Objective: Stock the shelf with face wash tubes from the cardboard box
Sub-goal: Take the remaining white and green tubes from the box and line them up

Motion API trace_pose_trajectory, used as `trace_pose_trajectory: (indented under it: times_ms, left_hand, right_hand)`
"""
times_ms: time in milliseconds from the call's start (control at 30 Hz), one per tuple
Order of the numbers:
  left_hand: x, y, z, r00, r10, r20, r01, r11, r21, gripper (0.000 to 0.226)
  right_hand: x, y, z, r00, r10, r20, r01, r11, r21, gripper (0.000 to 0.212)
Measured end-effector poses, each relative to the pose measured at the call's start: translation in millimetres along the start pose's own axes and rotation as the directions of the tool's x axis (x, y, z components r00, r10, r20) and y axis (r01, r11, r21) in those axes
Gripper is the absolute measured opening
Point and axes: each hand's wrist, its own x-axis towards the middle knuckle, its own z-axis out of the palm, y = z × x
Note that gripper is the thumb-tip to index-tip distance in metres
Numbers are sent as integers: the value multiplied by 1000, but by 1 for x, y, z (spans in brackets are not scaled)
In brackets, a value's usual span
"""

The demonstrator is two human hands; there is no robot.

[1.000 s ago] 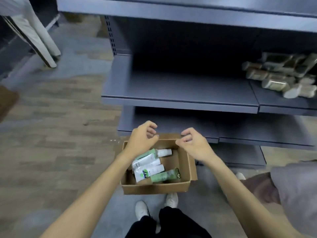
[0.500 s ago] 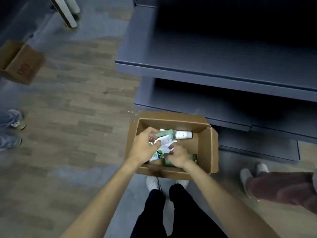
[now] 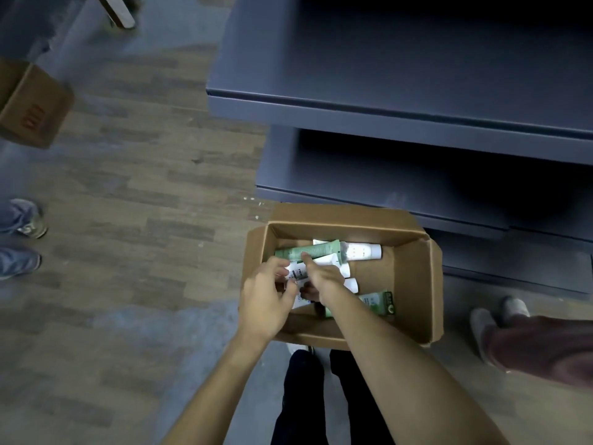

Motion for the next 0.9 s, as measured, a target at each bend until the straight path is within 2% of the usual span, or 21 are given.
trace_pose_trajectory:
  times_ms: [100,267,400,533,633,700,800,900]
  left_hand:
    - [3,-2,-2,1000,12,-13,-12,1000,-18,22]
    - [9,-3,-1,1000,5,3,-5,999,-40,22]
    - [11,-2,1,999,-8,34,10,998,-61,22]
    - [12,0,-1,999,-10,45,14,997,-74,23]
    - [13,-1,-2,998,-5,57,9,997,-79,23]
    - [14,-1,-3,998,6,60,-1,997,-79,24]
    - [17,2,-5,996,12,91,-4,997,-78,25]
    - [24,6,-8,992,31,122,-23,997,-67,32]
  right_hand:
    - [7,4,3,1000,12,5,-12,998,57,51]
    - [9,15,0,991,90,95,-117,935,336,27]
    - [8,20,6,990,140,30,-137,864,484,31]
    - [8,19,13,990,135,-33,-98,846,524,19]
    - [-1,23,12,986,93,-138,-16,877,480,16]
    - [-11,25,5,979,1,-205,85,908,410,13]
    - [-31,23,-16,930,-299,-215,329,937,120,23]
    - [-50,18,-45,832,-541,-123,527,840,-128,35]
